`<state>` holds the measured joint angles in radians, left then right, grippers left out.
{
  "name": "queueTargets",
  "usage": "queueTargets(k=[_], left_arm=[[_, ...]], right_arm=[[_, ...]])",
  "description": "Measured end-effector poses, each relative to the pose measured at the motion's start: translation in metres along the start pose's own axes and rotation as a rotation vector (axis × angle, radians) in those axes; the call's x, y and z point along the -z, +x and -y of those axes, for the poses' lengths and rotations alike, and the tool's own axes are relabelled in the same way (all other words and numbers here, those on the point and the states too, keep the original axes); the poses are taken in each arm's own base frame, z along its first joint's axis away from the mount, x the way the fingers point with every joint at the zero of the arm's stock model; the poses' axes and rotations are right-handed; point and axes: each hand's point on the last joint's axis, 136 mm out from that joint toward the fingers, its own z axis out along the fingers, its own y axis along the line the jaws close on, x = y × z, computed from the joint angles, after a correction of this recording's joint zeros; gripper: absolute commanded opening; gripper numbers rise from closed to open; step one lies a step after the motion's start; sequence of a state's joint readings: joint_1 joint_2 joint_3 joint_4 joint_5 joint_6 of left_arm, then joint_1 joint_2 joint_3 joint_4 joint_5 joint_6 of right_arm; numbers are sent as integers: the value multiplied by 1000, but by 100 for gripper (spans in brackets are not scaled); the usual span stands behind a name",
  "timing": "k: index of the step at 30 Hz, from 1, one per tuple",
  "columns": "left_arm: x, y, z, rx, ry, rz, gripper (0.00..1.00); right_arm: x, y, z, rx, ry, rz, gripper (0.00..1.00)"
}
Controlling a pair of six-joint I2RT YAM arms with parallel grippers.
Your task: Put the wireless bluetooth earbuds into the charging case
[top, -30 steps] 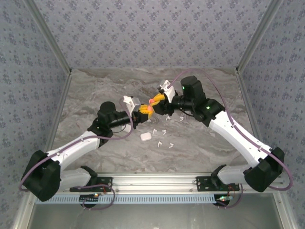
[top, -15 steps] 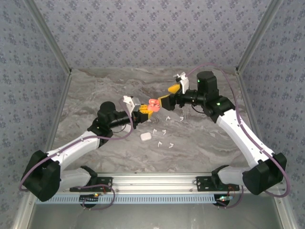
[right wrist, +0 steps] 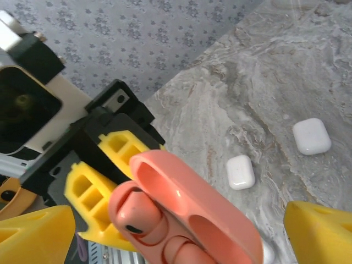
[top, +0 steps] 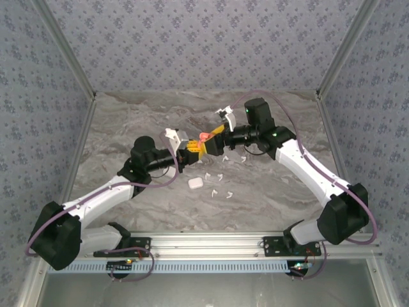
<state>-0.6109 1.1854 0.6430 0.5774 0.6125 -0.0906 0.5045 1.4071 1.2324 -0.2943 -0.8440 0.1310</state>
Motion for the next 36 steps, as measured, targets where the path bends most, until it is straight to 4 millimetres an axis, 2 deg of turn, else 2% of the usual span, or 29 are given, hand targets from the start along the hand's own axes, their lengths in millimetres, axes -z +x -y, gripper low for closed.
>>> queueTargets(k=[11, 17, 24, 36], left_arm=[[0, -1, 0, -2, 3, 3, 0], [0, -1, 1, -1, 5, 0, 0], [0, 0, 1, 2, 4, -3, 0], [0, 0, 0, 2, 0, -3, 0]], right_arm=[[19, -9, -24, 64, -19, 45, 100], [22, -6, -25, 76, -10, 48, 100], [22, 8, -22, 64, 3, 23, 100], [28, 15, -25, 79, 9, 36, 100]])
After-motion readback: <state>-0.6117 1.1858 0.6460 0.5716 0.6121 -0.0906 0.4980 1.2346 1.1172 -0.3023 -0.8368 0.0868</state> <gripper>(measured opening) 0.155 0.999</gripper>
